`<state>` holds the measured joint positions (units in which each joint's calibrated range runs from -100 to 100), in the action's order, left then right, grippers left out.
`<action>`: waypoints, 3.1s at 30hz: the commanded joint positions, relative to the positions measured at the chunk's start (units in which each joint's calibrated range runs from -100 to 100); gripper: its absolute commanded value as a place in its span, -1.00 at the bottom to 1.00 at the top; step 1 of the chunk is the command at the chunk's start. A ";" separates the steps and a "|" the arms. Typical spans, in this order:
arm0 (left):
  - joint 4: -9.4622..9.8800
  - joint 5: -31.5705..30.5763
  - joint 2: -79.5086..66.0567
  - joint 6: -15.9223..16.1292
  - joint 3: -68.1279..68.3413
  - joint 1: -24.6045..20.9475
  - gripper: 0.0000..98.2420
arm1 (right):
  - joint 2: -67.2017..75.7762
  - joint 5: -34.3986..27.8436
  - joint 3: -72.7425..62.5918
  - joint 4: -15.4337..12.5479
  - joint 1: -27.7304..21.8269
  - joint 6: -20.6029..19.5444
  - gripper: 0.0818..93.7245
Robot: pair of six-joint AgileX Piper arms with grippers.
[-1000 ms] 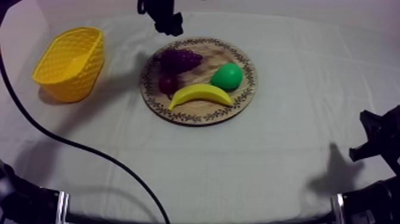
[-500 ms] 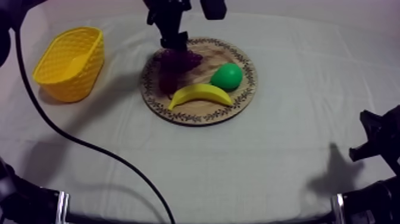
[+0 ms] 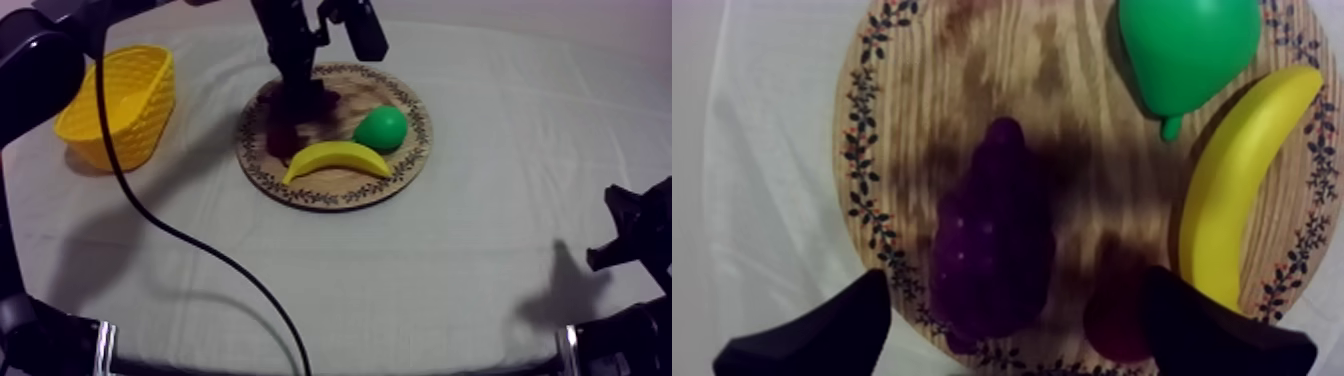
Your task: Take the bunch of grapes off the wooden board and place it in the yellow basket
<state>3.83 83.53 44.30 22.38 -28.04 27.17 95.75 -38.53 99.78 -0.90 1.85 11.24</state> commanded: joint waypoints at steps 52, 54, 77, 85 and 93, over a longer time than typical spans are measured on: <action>3.87 9.68 -0.78 -7.25 -0.41 1.17 0.24 | 0.00 -0.02 0.00 -0.01 -0.01 0.02 -0.99; 4.07 9.68 -3.97 -7.16 1.45 1.71 0.23 | 0.00 -0.02 0.00 -0.01 -0.01 0.02 -0.99; 1.10 9.52 -30.47 -11.35 20.70 -3.78 0.19 | 0.00 -0.02 0.00 -0.01 -0.01 0.02 -0.99; -0.30 10.22 -35.97 -12.50 25.13 -11.43 0.18 | 0.00 -0.02 0.00 -0.01 -0.01 0.02 -0.99; -1.02 12.51 -38.96 -14.21 26.30 -18.21 0.20 | 0.00 -0.02 0.00 -0.01 -0.01 0.02 -0.99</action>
<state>2.89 96.01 5.39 8.47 -1.76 10.82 95.75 -38.53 99.78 -0.90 1.85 11.27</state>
